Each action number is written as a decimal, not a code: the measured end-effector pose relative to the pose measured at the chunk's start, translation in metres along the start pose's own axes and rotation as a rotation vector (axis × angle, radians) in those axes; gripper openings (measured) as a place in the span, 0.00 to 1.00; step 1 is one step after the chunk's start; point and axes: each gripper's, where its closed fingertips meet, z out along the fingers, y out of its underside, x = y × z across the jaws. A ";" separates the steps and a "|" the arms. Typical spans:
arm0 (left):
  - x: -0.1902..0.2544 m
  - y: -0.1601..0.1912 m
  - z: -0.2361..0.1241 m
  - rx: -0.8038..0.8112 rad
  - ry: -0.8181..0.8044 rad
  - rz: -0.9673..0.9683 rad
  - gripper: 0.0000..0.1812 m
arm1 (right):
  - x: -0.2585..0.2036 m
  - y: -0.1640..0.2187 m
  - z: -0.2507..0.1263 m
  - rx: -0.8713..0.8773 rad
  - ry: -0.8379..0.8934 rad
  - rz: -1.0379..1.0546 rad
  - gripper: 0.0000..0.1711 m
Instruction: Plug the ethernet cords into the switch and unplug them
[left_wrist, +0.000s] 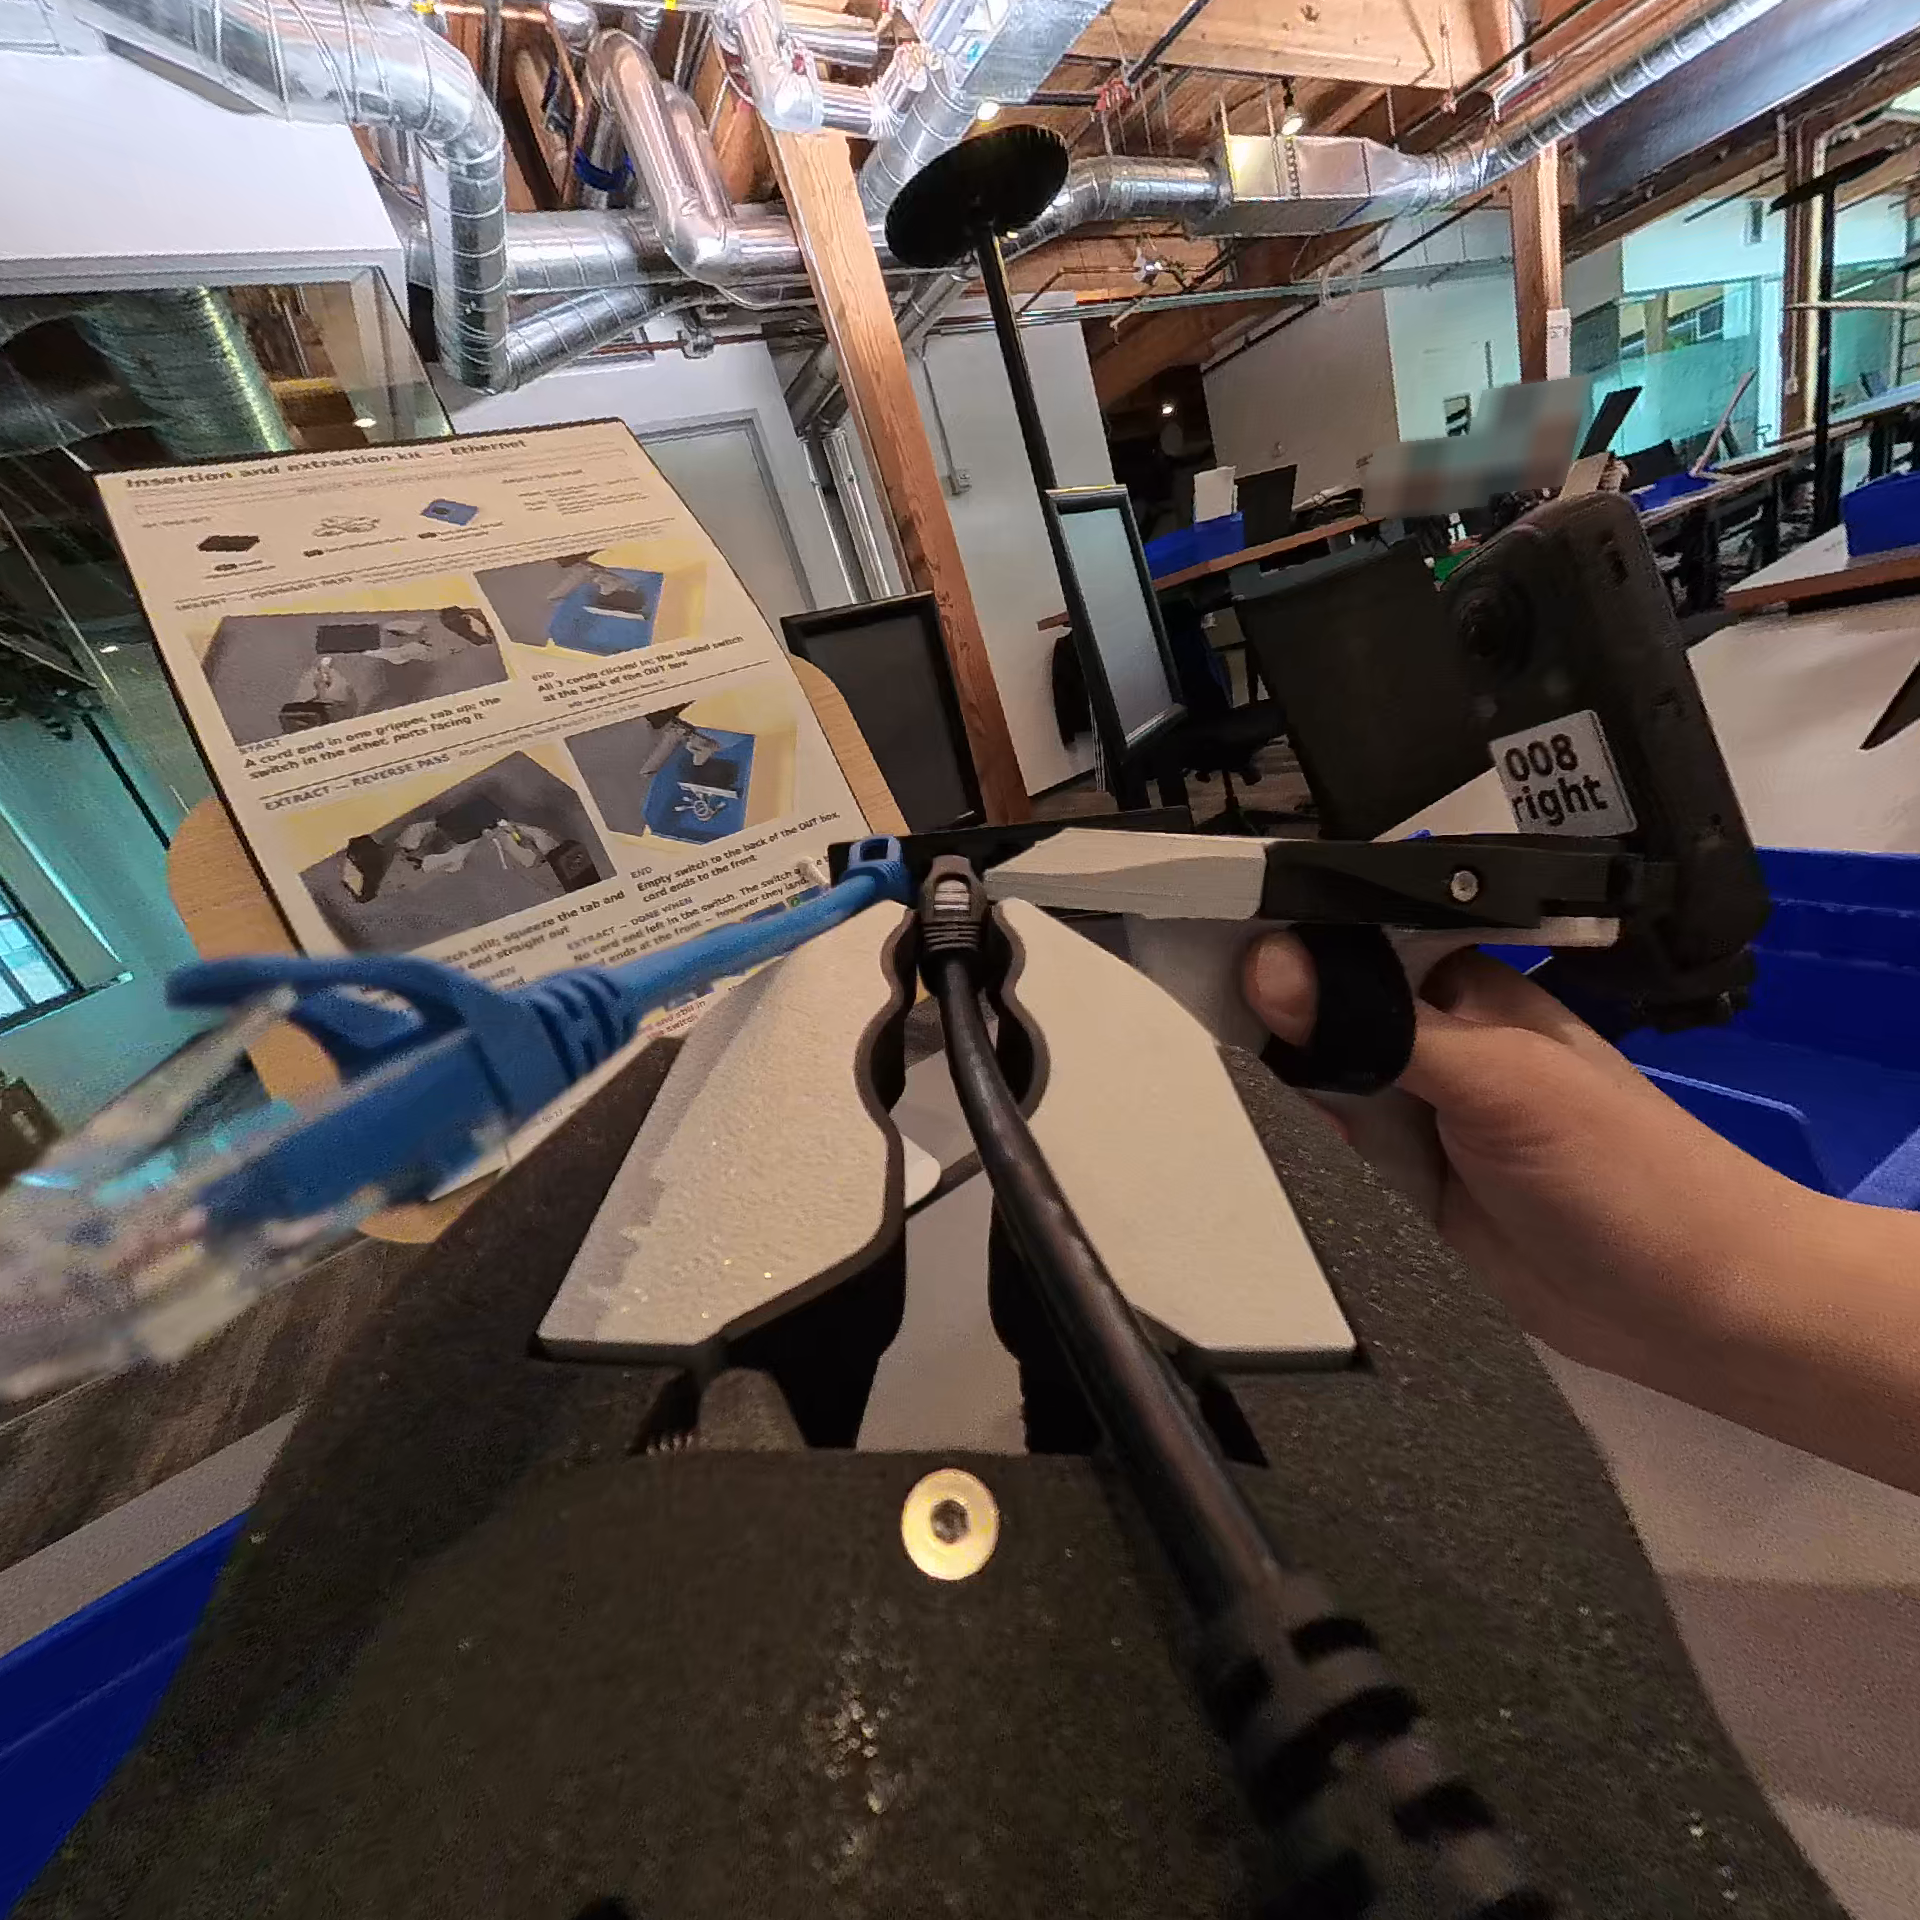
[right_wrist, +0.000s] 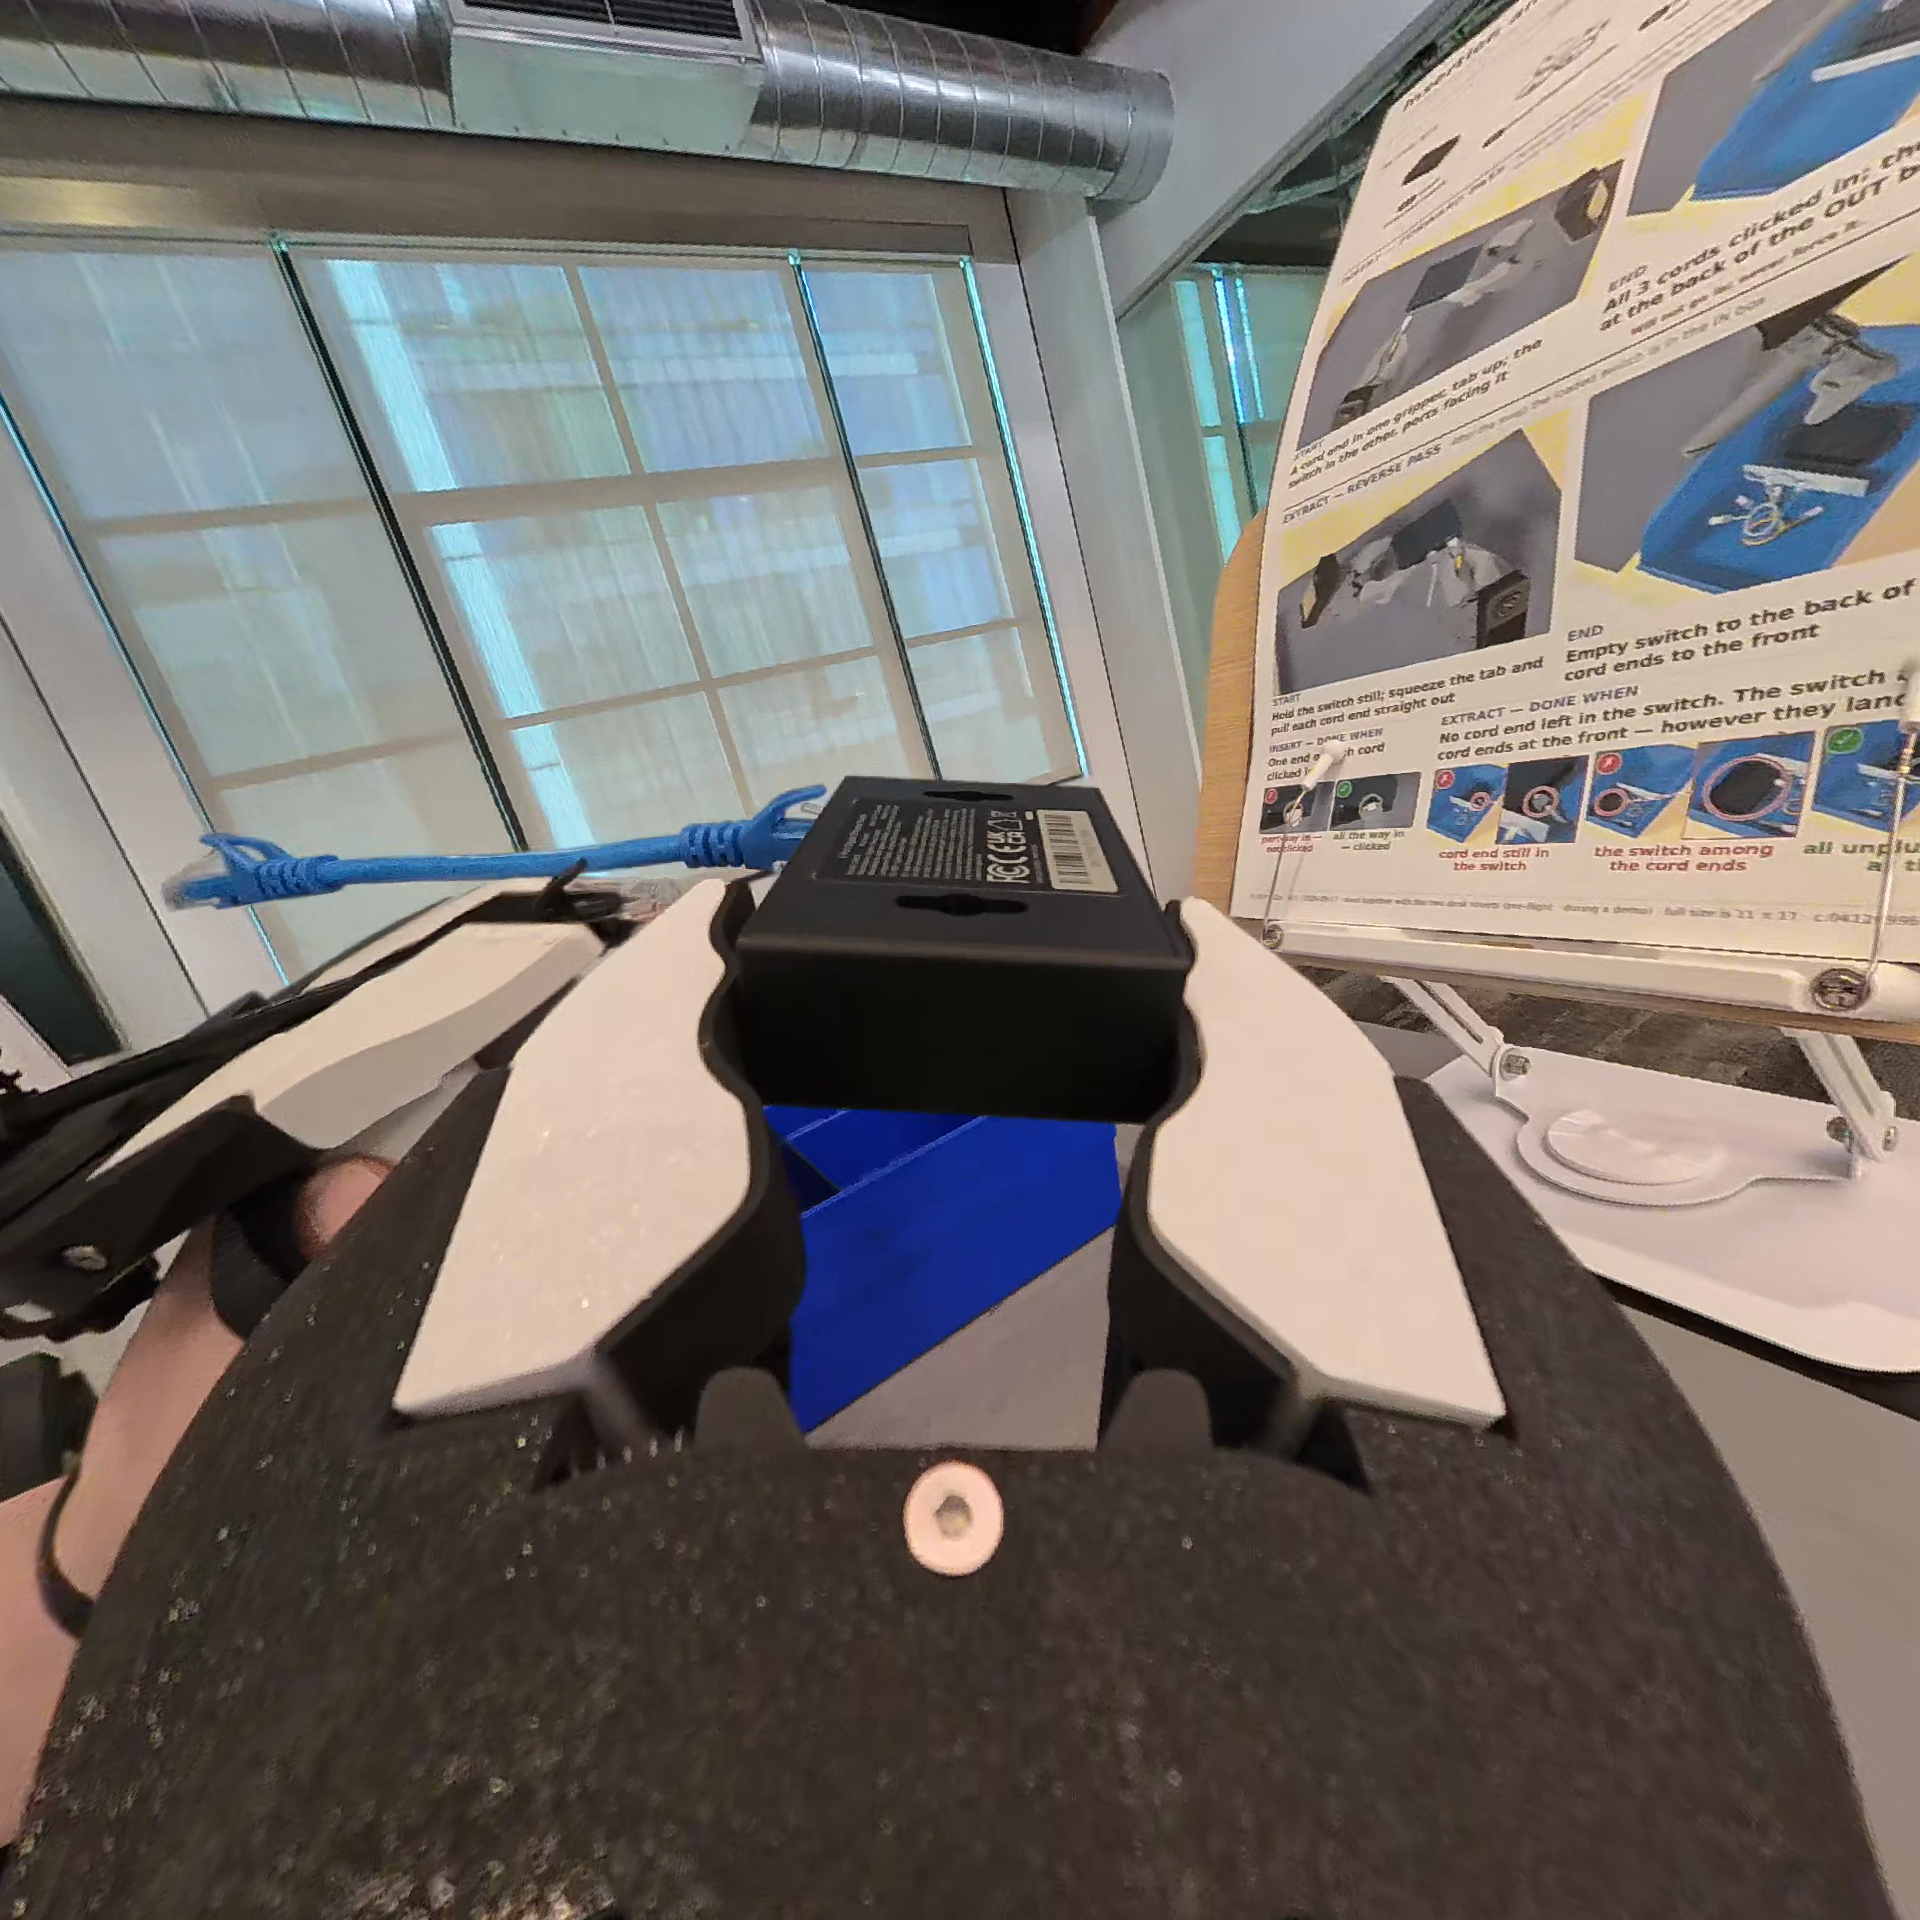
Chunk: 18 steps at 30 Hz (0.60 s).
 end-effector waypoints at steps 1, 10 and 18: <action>-0.001 0.000 0.000 0.002 -0.002 0.000 0.06 | -0.001 0.000 0.000 -0.002 0.002 -0.014 0.42; 0.002 -0.004 -0.002 0.051 0.015 -0.046 0.06 | -0.024 -0.008 -0.001 0.015 -0.056 -0.235 0.42; 0.002 -0.014 -0.010 0.156 -0.014 -0.071 0.06 | -0.039 -0.013 -0.002 0.037 -0.122 -0.257 0.42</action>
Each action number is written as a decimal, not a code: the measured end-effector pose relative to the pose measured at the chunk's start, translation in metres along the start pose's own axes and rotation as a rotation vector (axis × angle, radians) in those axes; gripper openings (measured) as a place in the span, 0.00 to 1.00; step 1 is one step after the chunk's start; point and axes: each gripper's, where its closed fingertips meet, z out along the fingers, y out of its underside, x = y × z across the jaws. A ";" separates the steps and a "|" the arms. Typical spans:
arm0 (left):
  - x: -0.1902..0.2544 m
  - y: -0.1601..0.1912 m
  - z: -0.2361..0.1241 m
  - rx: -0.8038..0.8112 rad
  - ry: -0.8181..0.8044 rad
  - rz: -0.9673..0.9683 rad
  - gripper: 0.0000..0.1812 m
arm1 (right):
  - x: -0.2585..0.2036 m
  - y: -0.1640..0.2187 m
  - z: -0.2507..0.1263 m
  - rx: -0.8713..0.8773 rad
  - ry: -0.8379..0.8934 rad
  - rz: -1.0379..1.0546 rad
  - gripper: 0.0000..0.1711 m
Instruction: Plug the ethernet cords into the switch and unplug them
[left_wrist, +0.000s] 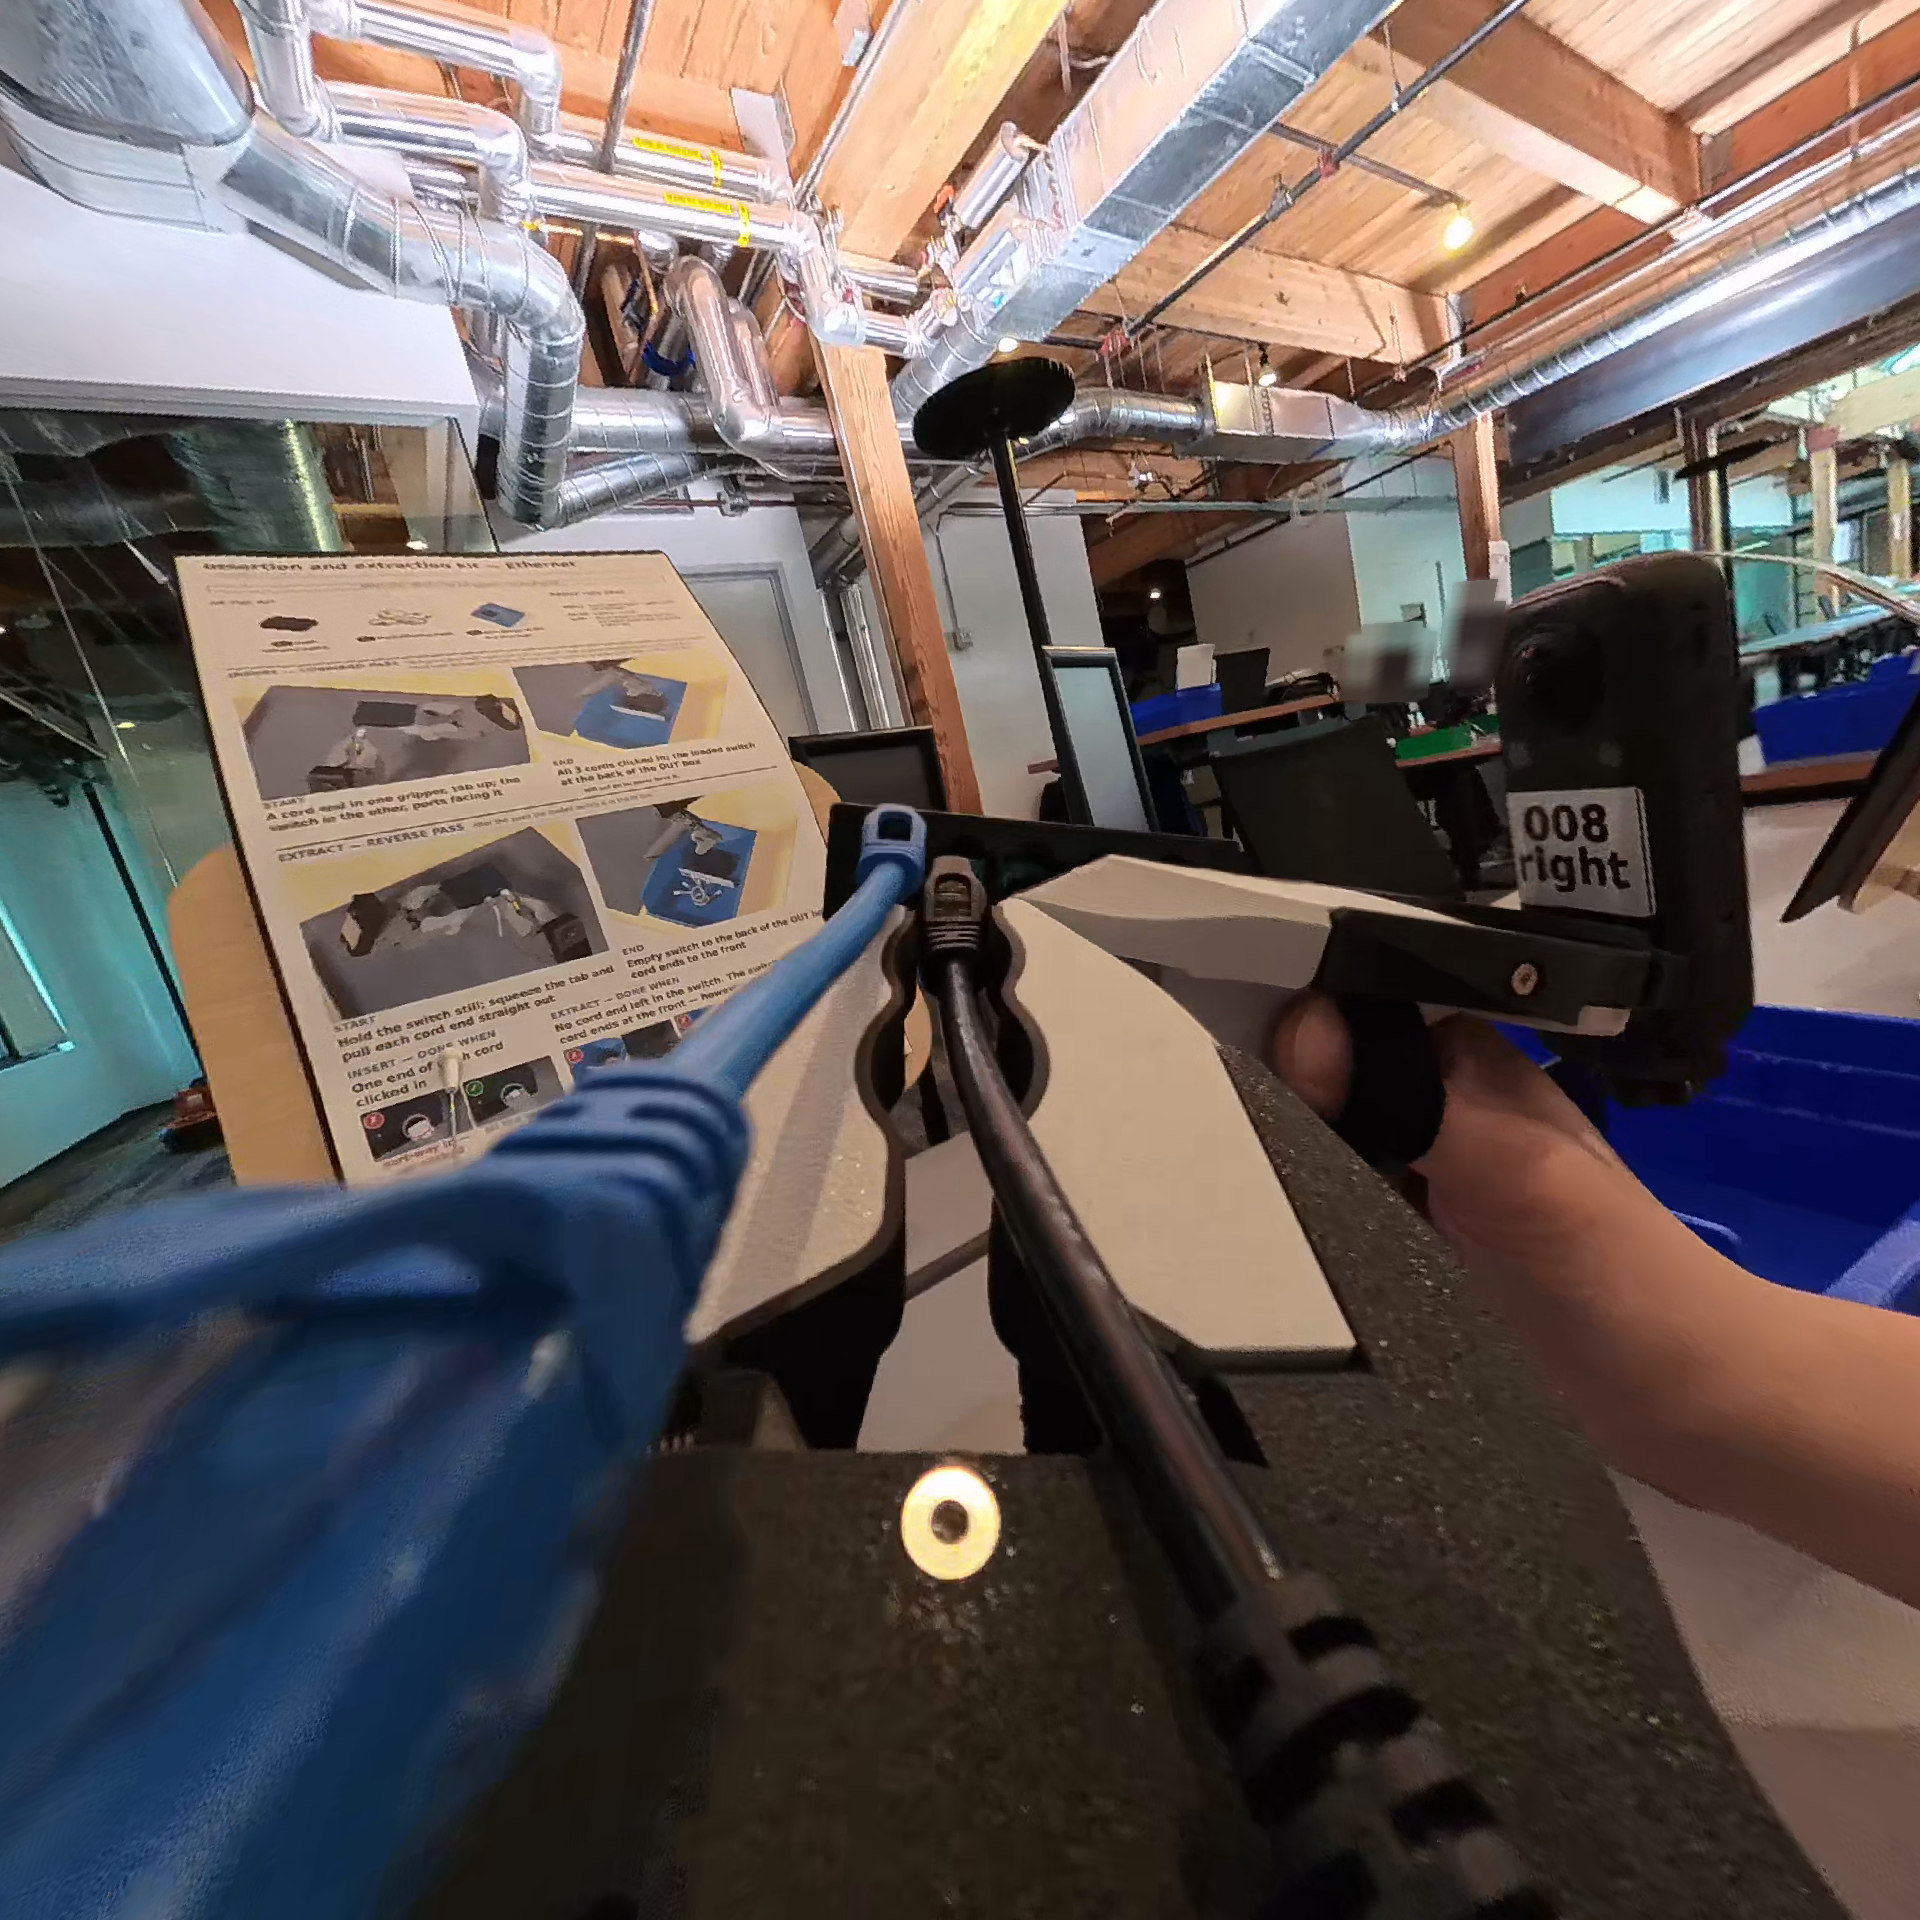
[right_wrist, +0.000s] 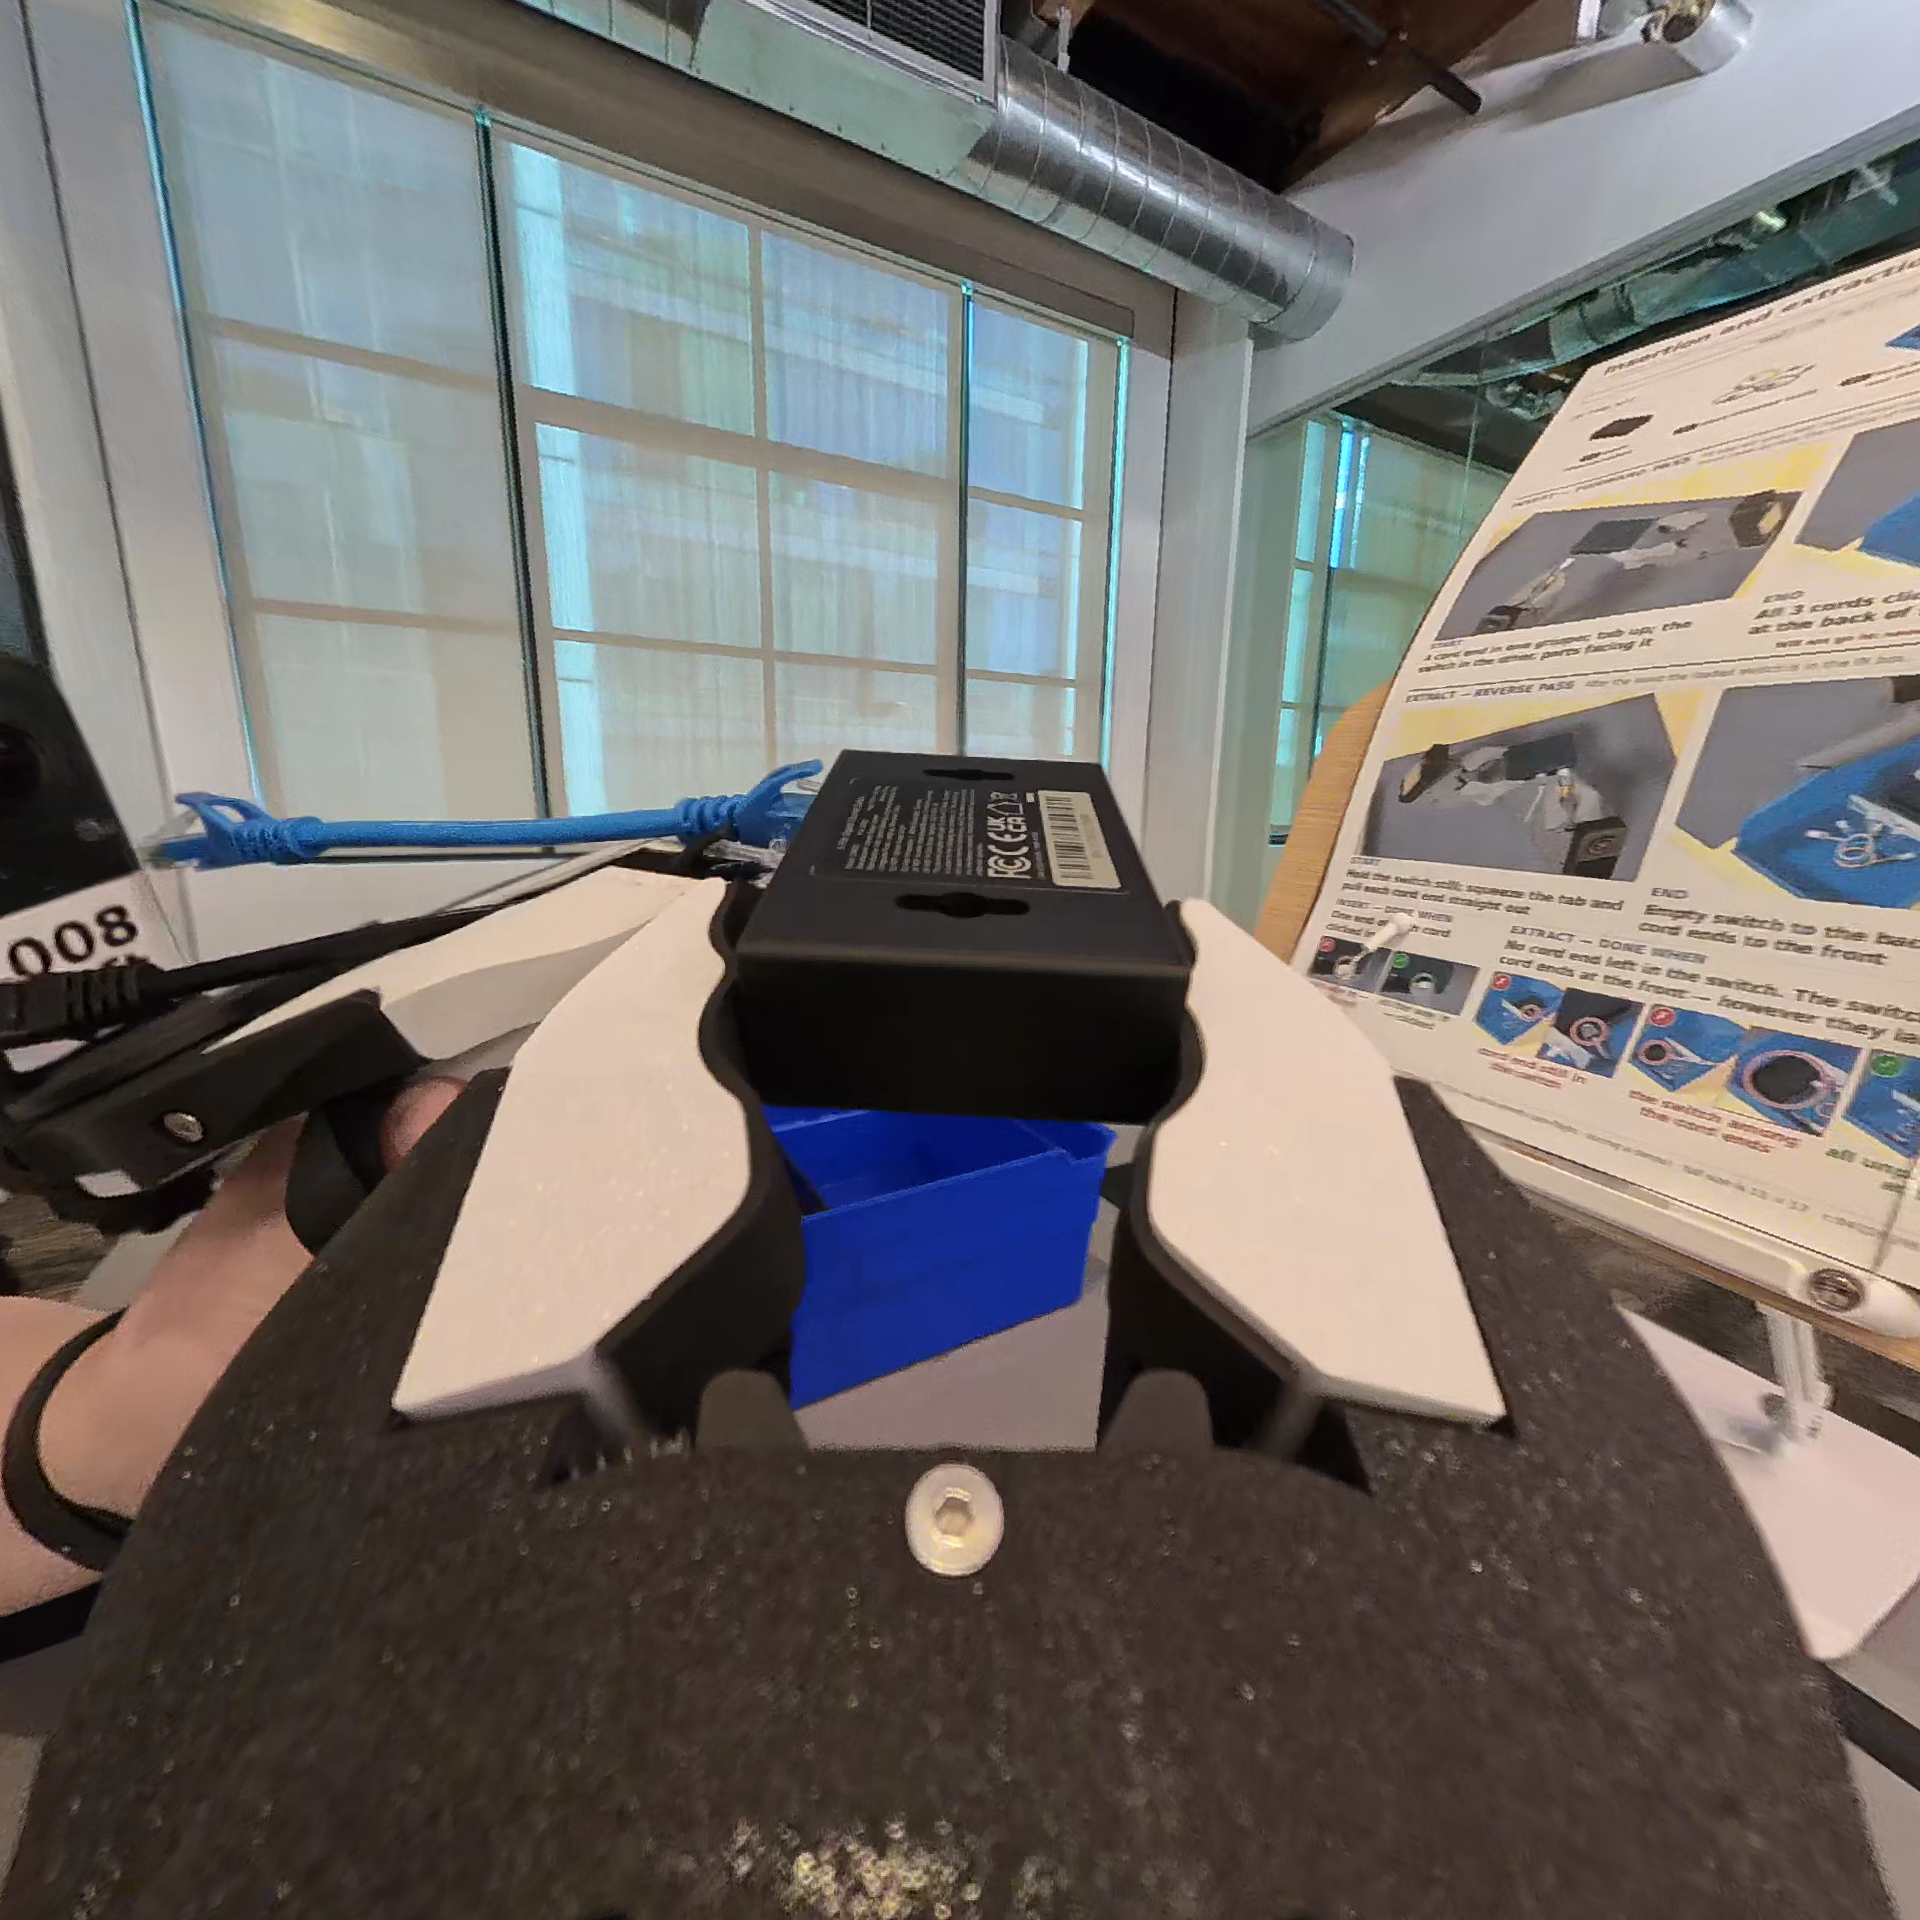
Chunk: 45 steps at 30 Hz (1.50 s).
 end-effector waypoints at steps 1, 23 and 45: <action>0.000 -0.001 -0.001 0.008 -0.005 0.005 0.06 | -0.002 0.000 0.001 0.003 -0.017 0.015 0.42; 0.015 -0.013 -0.002 0.021 0.052 0.061 0.06 | 0.071 0.071 -0.024 -0.631 0.111 0.467 0.42; -0.018 -0.041 -0.007 -0.067 0.324 -0.171 0.06 | 0.060 0.200 -0.131 -1.785 0.277 0.307 0.42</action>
